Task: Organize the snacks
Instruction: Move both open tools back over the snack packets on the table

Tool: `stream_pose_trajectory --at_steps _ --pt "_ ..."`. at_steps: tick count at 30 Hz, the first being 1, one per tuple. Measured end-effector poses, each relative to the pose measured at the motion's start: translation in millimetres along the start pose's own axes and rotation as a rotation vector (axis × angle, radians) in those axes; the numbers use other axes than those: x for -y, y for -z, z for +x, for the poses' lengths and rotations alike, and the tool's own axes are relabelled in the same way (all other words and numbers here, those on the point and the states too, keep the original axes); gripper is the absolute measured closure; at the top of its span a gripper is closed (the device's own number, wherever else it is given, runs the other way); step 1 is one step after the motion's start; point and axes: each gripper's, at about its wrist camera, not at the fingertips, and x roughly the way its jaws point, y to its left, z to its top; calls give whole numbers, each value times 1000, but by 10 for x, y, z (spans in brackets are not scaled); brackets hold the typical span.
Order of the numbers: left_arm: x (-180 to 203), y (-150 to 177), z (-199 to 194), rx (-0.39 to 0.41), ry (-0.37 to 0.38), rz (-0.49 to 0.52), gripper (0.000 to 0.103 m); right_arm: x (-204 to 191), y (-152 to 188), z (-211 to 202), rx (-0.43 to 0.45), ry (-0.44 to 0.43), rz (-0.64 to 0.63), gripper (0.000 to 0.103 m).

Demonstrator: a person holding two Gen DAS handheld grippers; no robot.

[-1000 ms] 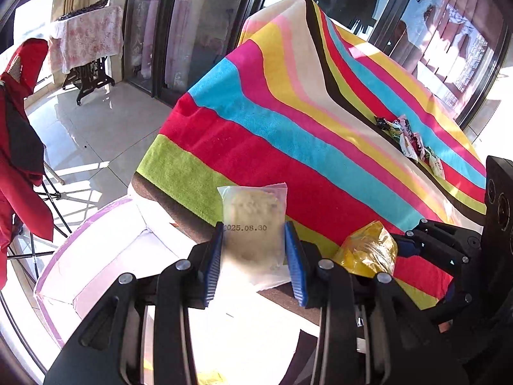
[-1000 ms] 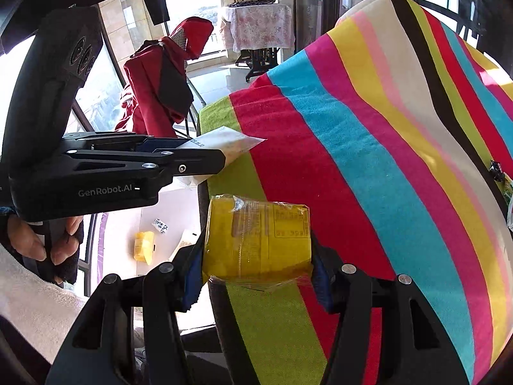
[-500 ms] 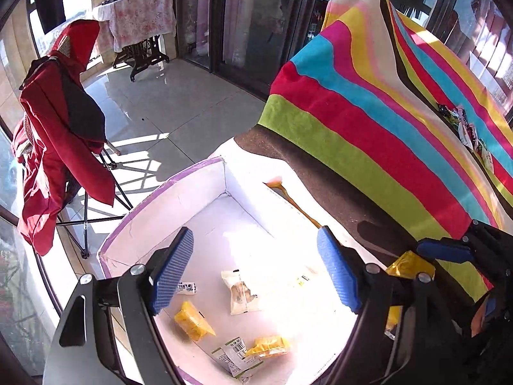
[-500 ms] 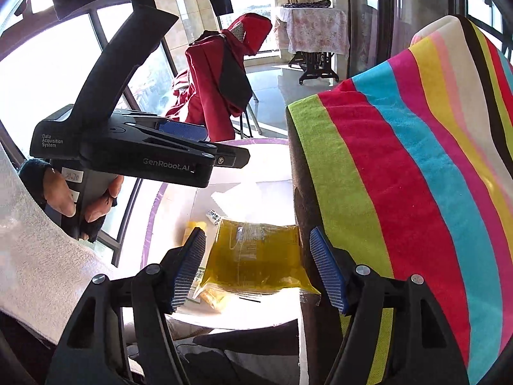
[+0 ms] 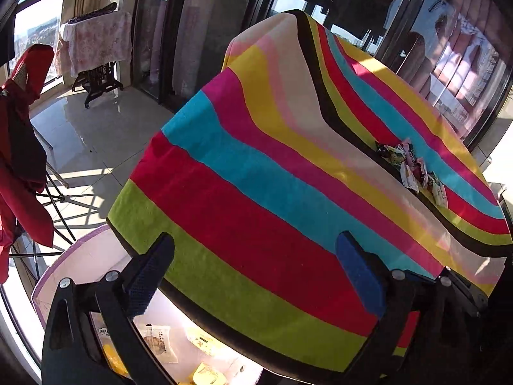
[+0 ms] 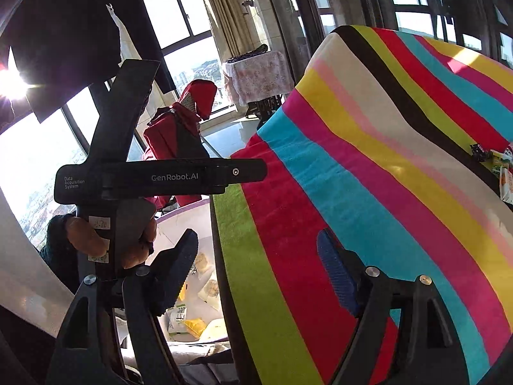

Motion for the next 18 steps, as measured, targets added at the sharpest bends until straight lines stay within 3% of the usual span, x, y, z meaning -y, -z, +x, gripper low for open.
stream_pose_trajectory --at_steps 5,10,16,18 --pt "736 -127 461 -49 104 91 2 569 124 -317 37 209 123 21" --pt "1395 -150 857 -102 131 220 2 1256 402 -753 70 377 316 18" --pt "2029 -166 1254 -142 152 315 2 1969 743 -1190 118 487 566 16" --pt "2184 -136 1385 -167 160 329 2 2139 760 -1258 110 539 582 15"
